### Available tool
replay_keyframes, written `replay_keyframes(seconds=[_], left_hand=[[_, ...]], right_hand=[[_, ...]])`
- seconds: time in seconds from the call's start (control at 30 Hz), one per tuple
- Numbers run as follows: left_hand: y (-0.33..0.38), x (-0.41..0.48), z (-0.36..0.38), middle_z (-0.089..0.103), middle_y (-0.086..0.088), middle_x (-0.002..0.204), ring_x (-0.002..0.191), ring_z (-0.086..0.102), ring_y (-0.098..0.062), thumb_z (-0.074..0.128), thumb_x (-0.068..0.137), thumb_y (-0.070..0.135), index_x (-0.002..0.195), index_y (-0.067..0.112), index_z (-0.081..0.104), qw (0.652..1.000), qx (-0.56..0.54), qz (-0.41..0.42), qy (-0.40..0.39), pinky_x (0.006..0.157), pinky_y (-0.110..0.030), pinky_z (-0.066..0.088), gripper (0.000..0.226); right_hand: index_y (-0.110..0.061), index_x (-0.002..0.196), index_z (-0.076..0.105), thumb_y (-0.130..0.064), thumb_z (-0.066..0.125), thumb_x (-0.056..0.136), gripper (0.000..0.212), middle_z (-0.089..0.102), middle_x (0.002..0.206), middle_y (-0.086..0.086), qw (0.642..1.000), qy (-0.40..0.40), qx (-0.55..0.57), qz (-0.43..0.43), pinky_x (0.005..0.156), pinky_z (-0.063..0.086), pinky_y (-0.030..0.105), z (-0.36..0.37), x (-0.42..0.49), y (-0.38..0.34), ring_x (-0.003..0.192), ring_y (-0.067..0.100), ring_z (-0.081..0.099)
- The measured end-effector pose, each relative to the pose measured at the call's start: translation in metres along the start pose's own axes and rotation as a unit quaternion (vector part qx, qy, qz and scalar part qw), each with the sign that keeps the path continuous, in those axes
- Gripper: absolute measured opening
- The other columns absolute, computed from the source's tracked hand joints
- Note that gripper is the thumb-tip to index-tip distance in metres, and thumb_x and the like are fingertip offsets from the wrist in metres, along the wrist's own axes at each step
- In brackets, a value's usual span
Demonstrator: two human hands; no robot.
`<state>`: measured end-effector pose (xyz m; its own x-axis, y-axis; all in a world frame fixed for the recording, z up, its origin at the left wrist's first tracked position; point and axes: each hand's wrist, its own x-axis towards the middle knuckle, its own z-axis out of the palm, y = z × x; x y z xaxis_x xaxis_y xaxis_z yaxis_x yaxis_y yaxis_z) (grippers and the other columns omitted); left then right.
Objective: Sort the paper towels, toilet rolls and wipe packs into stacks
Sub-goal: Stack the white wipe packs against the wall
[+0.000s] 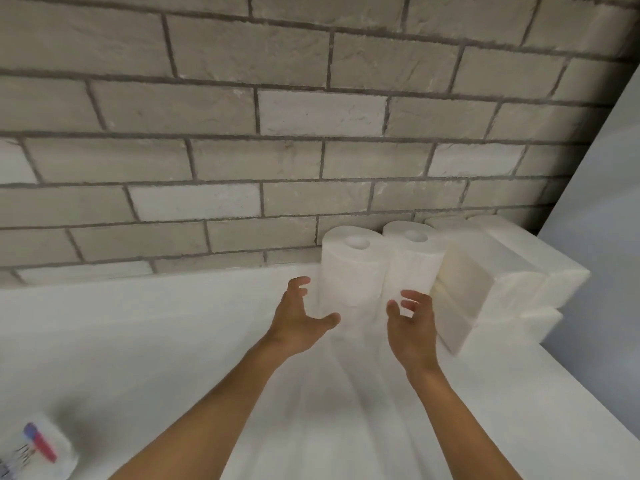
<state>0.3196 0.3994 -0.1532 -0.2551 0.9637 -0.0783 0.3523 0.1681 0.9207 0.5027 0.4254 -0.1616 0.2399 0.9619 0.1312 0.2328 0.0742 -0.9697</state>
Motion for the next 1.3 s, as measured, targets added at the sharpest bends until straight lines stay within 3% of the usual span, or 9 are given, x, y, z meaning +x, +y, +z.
replay_keyframes(seconds=[0.07, 0.13, 0.27, 0.43, 0.57, 0.77, 0.93, 1.1, 1.3], left_hand=[[-0.002, -0.021, -0.018, 0.046, 0.004, 0.136, 0.123, 0.047, -0.020, 0.079, 0.077, 0.037, 0.134, 0.031, 0.038, 1.000, -0.012, 0.008, 0.011, 0.096, -0.031, 0.047, 0.070], [-0.006, -0.044, -0.036, 0.049, 0.007, 0.132, 0.121, 0.049, -0.019, 0.077, 0.078, 0.040, 0.129, 0.032, 0.043, 0.999, -0.008, 0.021, 0.026, 0.093, -0.030, 0.047, 0.062], [-0.017, -0.091, -0.080, 0.051, 0.014, 0.127, 0.117, 0.049, -0.012, 0.074, 0.081, 0.039, 0.125, 0.034, 0.048, 0.997, 0.011, 0.044, 0.061, 0.089, -0.022, 0.040, 0.051], [-0.044, -0.148, -0.141, 0.054, 0.018, 0.123, 0.116, 0.050, -0.008, 0.073, 0.083, 0.033, 0.119, 0.033, 0.053, 0.994, 0.022, 0.044, 0.096, 0.085, -0.015, 0.036, 0.041], [-0.069, -0.186, -0.189, 0.056, 0.020, 0.120, 0.115, 0.050, -0.004, 0.072, 0.084, 0.032, 0.117, 0.034, 0.055, 0.992, 0.047, 0.055, 0.103, 0.080, -0.004, 0.034, 0.037], [-0.103, -0.230, -0.257, 0.056, 0.019, 0.122, 0.113, 0.048, -0.002, 0.070, 0.085, 0.029, 0.118, 0.033, 0.057, 0.989, 0.097, 0.038, 0.103, 0.088, -0.013, 0.035, 0.036], [-0.128, -0.251, -0.302, 0.058, 0.021, 0.117, 0.106, 0.049, 0.003, 0.070, 0.086, 0.028, 0.114, 0.034, 0.058, 0.989, 0.120, 0.018, 0.088, 0.077, -0.002, 0.032, 0.031], [-0.147, -0.266, -0.326, 0.054, 0.021, 0.116, 0.104, 0.050, 0.001, 0.071, 0.086, 0.028, 0.112, 0.039, 0.053, 0.987, 0.157, -0.008, 0.034, 0.075, -0.004, 0.036, 0.033], [-0.164, -0.280, -0.342, 0.050, 0.018, 0.117, 0.107, 0.049, -0.005, 0.071, 0.086, 0.027, 0.118, 0.037, 0.052, 0.983, 0.179, -0.040, 0.003, 0.088, -0.019, 0.043, 0.039]], right_hand=[[-0.023, 0.113, 0.052, -0.020, 0.055, 0.096, 0.018, 0.057, 0.114, 0.001, 0.999, -0.037, 0.013, 0.003, 0.063, 0.045, 0.018, 0.009, -0.025, -0.013, 0.082, 0.009, 0.060], [-0.027, 0.105, 0.056, -0.021, 0.054, 0.097, 0.010, 0.061, 0.108, -0.003, 0.997, -0.078, 0.029, 0.002, 0.065, 0.052, 0.022, 0.019, -0.052, -0.028, 0.084, 0.014, 0.064], [-0.028, 0.096, 0.062, -0.015, 0.053, 0.096, 0.016, 0.065, 0.100, -0.005, 0.983, -0.176, 0.038, -0.033, 0.079, 0.058, 0.038, 0.044, -0.108, -0.051, 0.089, 0.019, 0.068], [-0.030, 0.088, 0.065, -0.010, 0.057, 0.093, 0.022, 0.069, 0.094, -0.013, 0.959, -0.277, 0.033, -0.055, 0.084, 0.057, 0.039, 0.085, -0.175, -0.071, 0.093, 0.017, 0.068], [-0.029, 0.090, 0.066, -0.014, 0.059, 0.094, 0.017, 0.069, 0.093, -0.013, 0.952, -0.300, 0.031, -0.051, 0.085, 0.057, 0.040, 0.119, -0.222, -0.080, 0.091, 0.015, 0.069], [-0.030, 0.092, 0.067, -0.018, 0.060, 0.094, 0.014, 0.069, 0.094, -0.013, 0.937, -0.346, 0.014, -0.045, 0.083, 0.058, 0.038, 0.163, -0.285, -0.086, 0.092, 0.016, 0.068], [-0.029, 0.095, 0.065, -0.019, 0.061, 0.094, 0.010, 0.068, 0.095, -0.013, 0.925, -0.378, -0.023, -0.032, 0.075, 0.057, 0.026, 0.187, -0.324, -0.083, 0.090, 0.011, 0.067], [-0.027, 0.100, 0.061, -0.022, 0.062, 0.093, 0.009, 0.064, 0.104, -0.009, 0.917, -0.392, -0.071, 0.023, 0.059, 0.049, 0.012, 0.199, -0.356, -0.076, 0.087, 0.008, 0.067], [-0.034, 0.101, 0.052, -0.031, 0.061, 0.093, 0.013, 0.058, 0.100, -0.012, 0.904, -0.390, -0.148, 0.092, 0.081, 0.058, 0.030, 0.205, -0.382, -0.064, 0.093, 0.013, 0.065]])
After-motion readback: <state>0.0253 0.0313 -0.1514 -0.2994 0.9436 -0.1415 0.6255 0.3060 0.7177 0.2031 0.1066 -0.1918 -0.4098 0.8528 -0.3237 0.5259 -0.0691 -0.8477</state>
